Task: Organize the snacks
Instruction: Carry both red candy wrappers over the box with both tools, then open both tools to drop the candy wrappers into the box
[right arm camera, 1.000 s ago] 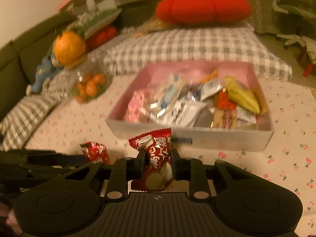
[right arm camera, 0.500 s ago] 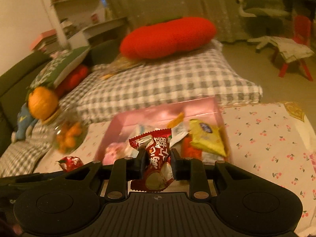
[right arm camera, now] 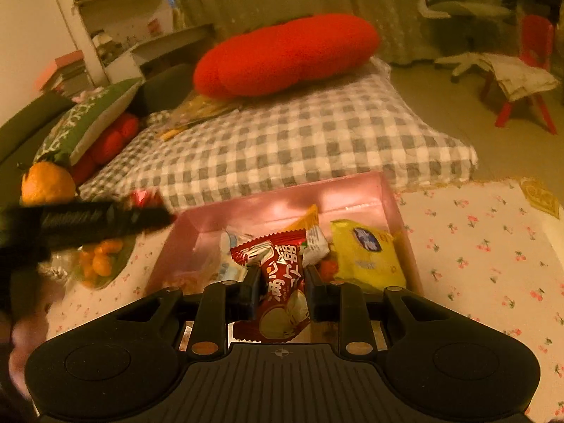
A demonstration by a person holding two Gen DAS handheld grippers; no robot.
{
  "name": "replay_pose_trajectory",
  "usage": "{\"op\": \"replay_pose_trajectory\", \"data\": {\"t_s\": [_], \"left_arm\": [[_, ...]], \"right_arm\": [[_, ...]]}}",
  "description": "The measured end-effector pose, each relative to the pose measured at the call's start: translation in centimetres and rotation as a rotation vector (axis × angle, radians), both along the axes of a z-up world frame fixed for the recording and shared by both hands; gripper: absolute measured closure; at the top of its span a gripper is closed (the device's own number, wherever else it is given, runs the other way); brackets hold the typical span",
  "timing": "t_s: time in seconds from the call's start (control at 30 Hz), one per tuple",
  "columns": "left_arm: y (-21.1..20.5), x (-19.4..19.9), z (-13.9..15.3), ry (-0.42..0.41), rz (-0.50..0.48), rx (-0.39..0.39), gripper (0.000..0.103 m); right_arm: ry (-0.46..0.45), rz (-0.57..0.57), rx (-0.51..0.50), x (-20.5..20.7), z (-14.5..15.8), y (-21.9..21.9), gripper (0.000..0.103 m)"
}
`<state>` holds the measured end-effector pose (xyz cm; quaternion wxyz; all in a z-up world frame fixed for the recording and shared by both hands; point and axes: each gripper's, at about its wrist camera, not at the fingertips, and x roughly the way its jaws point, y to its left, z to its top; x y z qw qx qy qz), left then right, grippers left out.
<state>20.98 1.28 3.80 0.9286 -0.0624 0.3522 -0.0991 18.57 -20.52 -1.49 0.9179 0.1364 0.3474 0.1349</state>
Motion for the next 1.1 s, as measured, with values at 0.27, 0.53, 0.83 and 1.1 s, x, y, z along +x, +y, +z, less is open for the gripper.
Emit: {"op": "replay_pose_trajectory", "data": {"t_s": [0.27,0.53,0.83,1.1], "left_arm": [[-2.4,1.4,-1.0,0.017,-0.101,0.103,0.065],[-3.7,1.4,-2.7,0.056,-0.141,0.158,0.061],[-4.1,0.3,-3.3,0.061,-0.116,0.209,0.034],[-2.9,-1.5,-3.1,0.078,-0.079,0.214,0.030]], "right_arm": [[0.025,0.049,0.045,0.7,-0.6,0.0,0.075],[0.028,0.022,0.064,0.6,-0.2,-1.5,0.050],[0.026,-0.001,0.053,0.2,0.4,-2.2,0.038],[0.009,0.002,0.016,-1.3,1.6,-1.9,0.031]]}}
